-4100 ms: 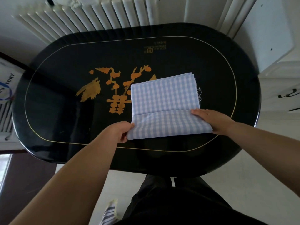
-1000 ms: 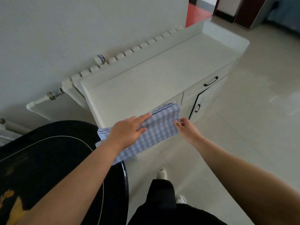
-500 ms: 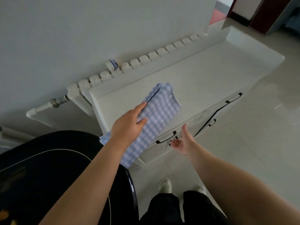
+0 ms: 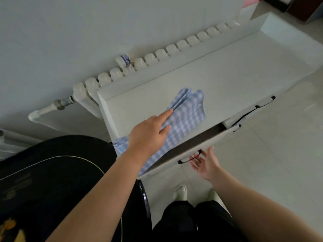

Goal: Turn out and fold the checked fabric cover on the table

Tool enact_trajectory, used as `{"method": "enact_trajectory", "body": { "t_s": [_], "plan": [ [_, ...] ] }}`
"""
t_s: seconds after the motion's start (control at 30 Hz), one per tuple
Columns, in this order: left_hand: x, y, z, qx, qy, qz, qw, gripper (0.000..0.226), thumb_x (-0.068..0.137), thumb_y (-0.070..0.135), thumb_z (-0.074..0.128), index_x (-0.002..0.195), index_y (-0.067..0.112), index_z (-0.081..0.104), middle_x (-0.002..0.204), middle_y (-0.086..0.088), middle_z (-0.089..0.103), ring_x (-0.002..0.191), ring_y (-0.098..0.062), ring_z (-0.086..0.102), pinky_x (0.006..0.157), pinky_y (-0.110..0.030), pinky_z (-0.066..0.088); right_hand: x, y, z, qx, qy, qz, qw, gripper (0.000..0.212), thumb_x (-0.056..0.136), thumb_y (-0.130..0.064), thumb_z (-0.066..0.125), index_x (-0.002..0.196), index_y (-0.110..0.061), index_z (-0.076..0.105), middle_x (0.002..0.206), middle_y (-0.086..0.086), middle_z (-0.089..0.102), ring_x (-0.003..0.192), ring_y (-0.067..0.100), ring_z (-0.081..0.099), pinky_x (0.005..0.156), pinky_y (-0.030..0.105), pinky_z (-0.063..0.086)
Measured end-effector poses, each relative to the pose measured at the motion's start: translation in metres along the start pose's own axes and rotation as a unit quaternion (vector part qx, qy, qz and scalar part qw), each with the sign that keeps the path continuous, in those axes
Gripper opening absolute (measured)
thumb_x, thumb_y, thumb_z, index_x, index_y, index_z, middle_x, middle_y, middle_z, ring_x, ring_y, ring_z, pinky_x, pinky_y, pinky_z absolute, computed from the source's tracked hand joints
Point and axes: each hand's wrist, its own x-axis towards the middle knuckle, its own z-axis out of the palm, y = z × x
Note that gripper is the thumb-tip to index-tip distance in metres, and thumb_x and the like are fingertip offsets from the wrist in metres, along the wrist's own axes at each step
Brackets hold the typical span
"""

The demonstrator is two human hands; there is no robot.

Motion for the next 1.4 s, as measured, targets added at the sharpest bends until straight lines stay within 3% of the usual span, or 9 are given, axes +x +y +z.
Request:
{"method": "enact_trajectory", "body": {
  "t_s": [0.2,0.6,0.7,0.8,0.9,0.97,1.13,1.3,1.4],
  "plan": [
    [-0.003,0.036,0.039,0.006,-0.019,0.096,0.995,0.050,0.097,0.038,0.048,0.145,0.039,0.035,0.094,-0.003,0.061,0.082,-0.028,0.062,0.065,-0.037,0.049,-0.012,0.015,-0.062,0.032,0.096,0.053,0.993,0.044,0.097,-0.052,0.034,0.087,-0.011,0.045,0.075,0.011,0.046,0.065,0.027,0.051,0.058,0.037,0.054],
    [0.014,0.040,0.151,-0.069,-0.292,0.044,0.953,0.045,0.101,0.034,0.037,0.145,0.037,0.029,0.105,-0.009,0.067,0.091,-0.029,0.063,0.074,-0.034,0.045,-0.013,0.017,-0.098,-0.040,0.008,0.073,0.997,0.037,0.100,-0.043,0.034,0.097,-0.014,0.057,0.087,0.007,0.057,0.084,0.024,0.061,0.067,0.040,0.050],
    [0.015,0.025,0.161,-0.012,-0.345,0.011,0.939,0.058,0.100,0.029,0.038,0.151,0.034,0.009,0.142,-0.019,0.043,0.116,-0.037,0.054,0.091,-0.041,0.044,-0.010,0.019,-0.099,-0.035,0.012,0.076,0.996,0.038,0.101,-0.041,0.033,0.098,-0.013,0.059,0.088,0.006,0.057,0.084,0.023,0.060,0.069,0.041,0.049],
    [-0.001,0.026,0.158,0.025,-0.307,0.056,0.950,0.066,0.101,0.029,0.038,0.153,0.027,-0.003,0.160,-0.013,0.008,0.140,-0.034,0.031,0.108,-0.042,0.034,-0.011,0.019,-0.097,-0.038,0.021,0.076,0.996,0.039,0.101,-0.040,0.033,0.097,-0.012,0.059,0.087,0.006,0.058,0.084,0.023,0.060,0.072,0.042,0.050],
    [-0.016,0.029,0.144,-0.002,-0.134,0.129,0.983,0.054,0.101,0.025,0.038,0.151,0.020,0.019,0.158,-0.008,0.022,0.146,-0.022,0.023,0.117,-0.040,0.027,-0.018,0.017,-0.094,-0.046,0.019,0.073,0.996,0.035,0.102,-0.034,0.033,0.098,-0.011,0.059,0.088,0.007,0.060,0.085,0.025,0.060,0.075,0.040,0.050],
    [-0.019,0.021,0.135,0.043,-0.039,0.075,0.995,0.050,0.100,0.032,0.039,0.147,0.019,0.028,0.157,-0.010,0.023,0.147,-0.027,0.018,0.119,-0.044,0.019,-0.021,0.016,-0.092,-0.038,0.009,0.064,0.997,0.026,0.103,-0.021,0.033,0.099,-0.015,0.058,0.090,0.007,0.060,0.083,0.026,0.060,0.076,0.039,0.051],
    [-0.014,0.004,0.121,0.080,-0.155,-0.045,0.984,0.081,0.089,0.060,0.002,0.153,0.011,0.008,0.161,-0.012,-0.003,0.149,-0.024,-0.004,0.119,-0.038,0.001,-0.009,0.012,-0.058,-0.001,-0.012,0.039,0.999,0.033,0.089,0.013,0.039,0.103,-0.015,0.052,0.090,0.007,0.048,0.076,0.021,0.054,0.058,0.032,0.058],
    [-0.006,0.008,0.118,0.121,-0.186,-0.045,0.974,0.080,0.093,0.063,0.017,0.152,0.009,0.011,0.160,-0.018,0.000,0.149,-0.029,0.001,0.120,-0.038,0.005,0.000,-0.015,0.011,-0.156,-0.085,0.028,0.984,0.063,0.083,0.016,0.035,0.124,-0.031,0.034,0.100,-0.003,0.044,0.060,0.010,0.048,0.087,0.040,0.053],
    [-0.002,0.009,0.113,0.134,-0.209,-0.045,0.968,0.077,0.095,0.059,0.025,0.152,0.009,0.012,0.160,-0.019,0.000,0.149,-0.030,0.002,0.120,-0.039,0.006,-0.001,-0.035,0.040,-0.313,-0.103,0.043,0.943,0.063,0.086,0.010,0.036,0.135,-0.029,0.026,0.123,-0.002,0.039,0.108,0.018,0.058,0.101,0.043,0.045]
  ]
}}
